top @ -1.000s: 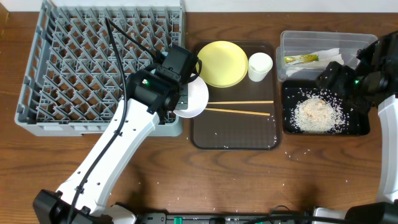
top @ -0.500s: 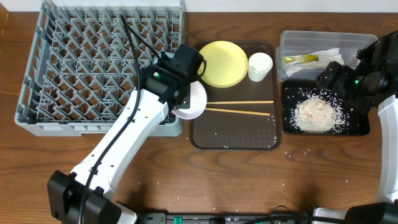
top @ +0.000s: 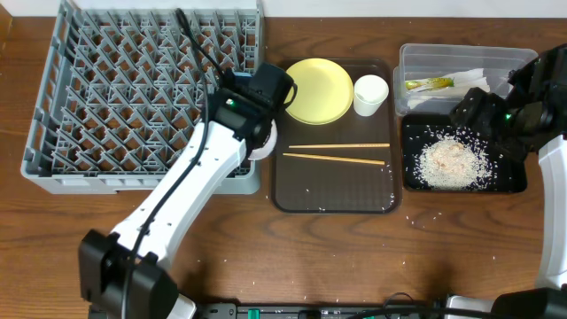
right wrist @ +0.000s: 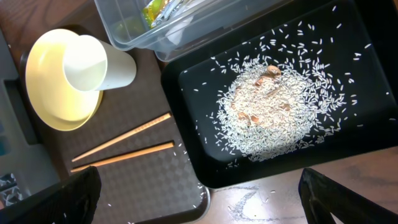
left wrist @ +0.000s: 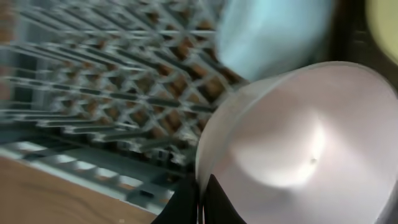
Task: Sort waste into correct bins and load items into the dishwasher
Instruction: 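Lift the pink bowl and carry it left into the dish rack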
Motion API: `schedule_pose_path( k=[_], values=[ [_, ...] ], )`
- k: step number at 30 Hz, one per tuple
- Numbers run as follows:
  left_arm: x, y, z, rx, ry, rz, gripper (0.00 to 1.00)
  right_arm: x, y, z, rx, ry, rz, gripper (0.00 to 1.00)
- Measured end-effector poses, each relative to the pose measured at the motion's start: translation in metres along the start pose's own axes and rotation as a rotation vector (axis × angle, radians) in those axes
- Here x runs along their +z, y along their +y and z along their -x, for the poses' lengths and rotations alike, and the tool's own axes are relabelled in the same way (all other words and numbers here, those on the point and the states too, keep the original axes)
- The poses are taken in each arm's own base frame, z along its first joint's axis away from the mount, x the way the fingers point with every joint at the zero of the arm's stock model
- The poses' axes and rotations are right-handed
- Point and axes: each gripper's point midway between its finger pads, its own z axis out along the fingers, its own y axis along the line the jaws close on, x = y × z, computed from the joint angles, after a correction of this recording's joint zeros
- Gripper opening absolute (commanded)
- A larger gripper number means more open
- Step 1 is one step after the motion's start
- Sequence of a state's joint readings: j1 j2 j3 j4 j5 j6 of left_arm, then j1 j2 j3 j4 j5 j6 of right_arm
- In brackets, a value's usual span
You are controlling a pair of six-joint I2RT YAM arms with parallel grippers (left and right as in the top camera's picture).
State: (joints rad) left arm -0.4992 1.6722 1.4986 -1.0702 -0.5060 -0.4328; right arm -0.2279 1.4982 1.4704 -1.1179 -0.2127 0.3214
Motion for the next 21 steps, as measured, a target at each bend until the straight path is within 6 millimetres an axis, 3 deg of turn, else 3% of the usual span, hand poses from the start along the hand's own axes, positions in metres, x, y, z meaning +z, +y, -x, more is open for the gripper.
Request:
schedule_pose_path(
  k=[3, 7, 13, 18, 21],
  values=[
    [0.005, 0.018, 0.003, -0.015, -0.030, 0.132, 0.07, 0.000, 0.000, 0.000, 0.000, 0.000, 0.000, 0.99],
    [-0.004, 0.039, 0.014, -0.033, -0.119, 0.282, 0.07, 0.000, 0.000, 0.000, 0.000, 0.000, 0.000, 0.99],
    [-0.015, 0.045, 0.026, -0.008, -0.247, 0.440, 0.07, 0.000, 0.000, 0.000, 0.000, 0.000, 0.000, 0.99],
    [-0.007, 0.035, 0.001, 0.178, -0.269, 0.594, 0.07, 0.000, 0.000, 0.000, 0.000, 0.000, 0.000, 0.99],
    [-0.018, 0.037, -0.010, 0.272, -0.289, 0.665, 0.07, 0.000, 0.000, 0.000, 0.001, 0.001, 0.000, 0.99]
  ],
)
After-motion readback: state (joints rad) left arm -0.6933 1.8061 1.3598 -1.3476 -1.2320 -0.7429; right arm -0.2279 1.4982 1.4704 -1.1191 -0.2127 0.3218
